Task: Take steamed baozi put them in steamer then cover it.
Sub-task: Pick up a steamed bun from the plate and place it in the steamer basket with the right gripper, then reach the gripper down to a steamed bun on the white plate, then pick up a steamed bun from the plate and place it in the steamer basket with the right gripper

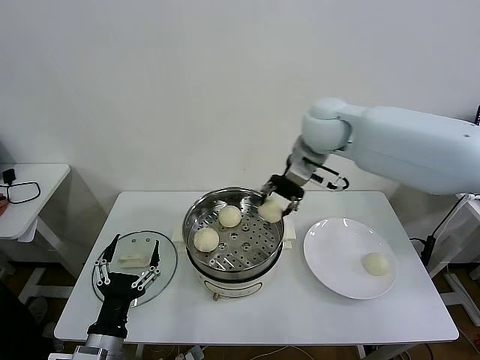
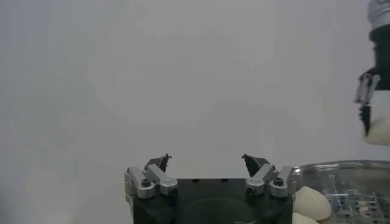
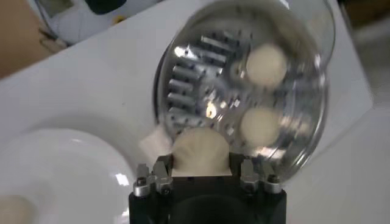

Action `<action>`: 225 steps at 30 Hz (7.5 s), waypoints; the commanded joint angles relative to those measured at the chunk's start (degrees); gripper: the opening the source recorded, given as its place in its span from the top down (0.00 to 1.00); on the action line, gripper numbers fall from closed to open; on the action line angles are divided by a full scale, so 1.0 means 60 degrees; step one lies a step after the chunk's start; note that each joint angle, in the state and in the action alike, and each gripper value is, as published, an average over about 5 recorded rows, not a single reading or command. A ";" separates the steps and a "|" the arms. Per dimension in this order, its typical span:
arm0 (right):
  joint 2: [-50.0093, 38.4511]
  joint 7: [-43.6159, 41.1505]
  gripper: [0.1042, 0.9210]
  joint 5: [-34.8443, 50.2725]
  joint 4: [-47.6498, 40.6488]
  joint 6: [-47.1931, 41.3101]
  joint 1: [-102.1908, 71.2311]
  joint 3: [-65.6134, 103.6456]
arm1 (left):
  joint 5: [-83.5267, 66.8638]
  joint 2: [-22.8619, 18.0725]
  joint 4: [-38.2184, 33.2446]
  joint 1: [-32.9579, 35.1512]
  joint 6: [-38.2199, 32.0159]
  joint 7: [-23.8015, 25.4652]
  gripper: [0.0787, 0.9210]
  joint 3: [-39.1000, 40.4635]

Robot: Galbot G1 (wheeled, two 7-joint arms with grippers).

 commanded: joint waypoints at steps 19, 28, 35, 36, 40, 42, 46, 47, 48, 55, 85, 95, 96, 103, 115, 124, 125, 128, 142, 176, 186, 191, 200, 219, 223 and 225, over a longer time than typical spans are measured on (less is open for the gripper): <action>0.1622 0.0200 0.35 -0.3460 0.0014 0.3484 -0.2390 0.0866 | -0.0035 -0.0040 0.0193 -0.0049 -0.0164 0.0002 0.12 -0.0042; 0.1626 0.0102 0.35 -0.3559 -0.0029 0.3389 -0.2514 0.0785 | -0.0055 -0.0040 0.0221 -0.0089 -0.0190 -0.0005 0.12 -0.0058; 0.1629 0.0270 0.20 -0.3900 -0.0031 0.3249 -0.2559 0.0979 | -0.0064 -0.0030 0.0267 -0.0085 -0.0225 -0.0016 0.12 -0.0093; 0.1606 0.0277 0.18 -0.3935 -0.0029 0.3234 -0.2568 0.1067 | -0.0065 -0.0030 0.0270 -0.0086 -0.0227 -0.0017 0.12 -0.0095; 0.1370 0.0208 0.12 -0.3816 -0.0041 0.3163 -0.2429 0.1535 | -0.0065 -0.0037 0.0264 -0.0079 -0.0233 -0.0024 0.12 -0.0086; 0.1122 0.0056 0.12 -0.3491 -0.0113 0.2980 -0.2247 0.1904 | -0.0064 -0.0031 0.0253 -0.0069 -0.0235 -0.0026 0.12 -0.0078; 0.0361 -0.0348 0.12 -0.2109 -0.0499 0.1703 -0.1751 0.2506 | -0.0063 -0.0005 0.0236 -0.0076 -0.0224 -0.0027 0.12 -0.0060; 0.0092 -0.0413 0.12 -0.1547 -0.0645 0.1134 -0.1589 0.2533 | -0.0062 0.0000 0.0233 -0.0082 -0.0219 -0.0027 0.12 -0.0052; -0.0193 -0.0458 0.12 -0.0973 -0.0793 0.0546 -0.1419 0.2496 | -0.0061 0.0005 0.0228 -0.0086 -0.0216 -0.0026 0.12 -0.0042; -0.2199 -0.0873 0.12 0.1933 -0.2547 -0.2845 -0.0869 0.1881 | -0.0038 0.0036 0.0185 -0.0064 -0.0222 -0.0027 0.12 0.0024; -0.4040 -0.0500 0.12 0.0385 -0.4629 -0.3472 -0.5053 0.2221 | -0.0027 0.0050 0.0066 0.0009 -0.0240 -0.0027 0.12 0.0021; -0.3492 -0.0574 0.12 0.0208 -0.5162 -0.3576 -0.5267 0.2167 | -0.0026 0.0014 0.0110 0.0007 -0.0232 -0.0027 0.12 -0.0005; -0.3450 -0.0594 0.12 0.0205 -0.5202 -0.3586 -0.5280 0.2165 | -0.0026 0.0012 0.0111 0.0009 -0.0235 -0.0028 0.12 -0.0012; -0.3168 -0.0627 0.12 0.0112 -0.5535 -0.3589 -0.5375 0.2110 | -0.0027 -0.0009 0.0129 0.0013 -0.0245 -0.0033 0.12 -0.0050; -0.2990 -0.0623 0.12 -0.0108 -0.5793 -0.3560 -0.5581 0.2178 | -0.0026 -0.0030 0.0168 0.0022 -0.0273 -0.0045 0.12 -0.0071; -0.2992 -0.0703 0.23 -0.0197 -0.5780 -0.3597 -0.5653 0.2153 | -0.0029 -0.0016 0.0247 -0.0023 -0.0303 -0.0048 0.12 -0.0116; -0.2986 -0.0700 0.25 -0.0189 -0.5764 -0.3598 -0.5628 0.2146 | -0.0031 -0.0010 0.0250 -0.0034 -0.0306 -0.0048 0.12 -0.0127; -0.3000 -0.0722 0.29 -0.0123 -0.5648 -0.3608 -0.5431 0.2060 | -0.0035 -0.0006 0.0232 -0.0053 -0.0305 -0.0050 0.12 -0.0141; -0.2729 -0.1550 0.35 0.1965 -0.3688 -0.4263 -0.1116 -0.0737 | -0.0032 -0.0005 0.0067 -0.0077 -0.0260 -0.0040 0.12 -0.0095; 0.2762 -0.0193 0.36 0.5403 -0.2550 -0.6326 0.0483 -0.2685 | -0.0049 0.0067 0.0099 -0.0298 -0.0207 -0.0092 0.12 0.0057; 0.2986 -0.0056 0.37 0.5062 -0.2945 -0.6372 -0.0066 -0.2785 | -0.0078 0.0114 0.0128 -0.0355 -0.0183 -0.0142 0.12 0.0022; 0.2941 -0.0075 0.37 0.4832 -0.3059 -0.6344 -0.0159 -0.2814 | -0.0081 0.0116 0.0114 -0.0340 -0.0174 -0.0168 0.12 0.0001; 0.2901 0.0049 0.37 0.4686 -0.3111 -0.6335 -0.0379 -0.2799 | -0.0087 0.0101 0.0056 -0.0330 -0.0168 -0.0200 0.12 -0.0029; 0.2546 0.0227 0.12 0.4624 -0.2772 -0.6290 -0.0381 -0.2275 | -0.0086 0.0089 -0.0004 -0.0300 -0.0181 -0.0263 0.12 -0.0093; 0.1555 0.0177 0.12 0.4752 -0.2240 -0.6111 -0.0313 -0.1042 | -0.0014 0.0097 -0.0008 -0.0289 -0.0188 -0.0268 0.12 -0.0088; 0.0957 0.0338 0.12 0.5045 -0.1963 -0.5797 -0.0346 -0.0452 | 0.0068 0.0105 0.0024 -0.0297 -0.0204 -0.0274 0.12 -0.0083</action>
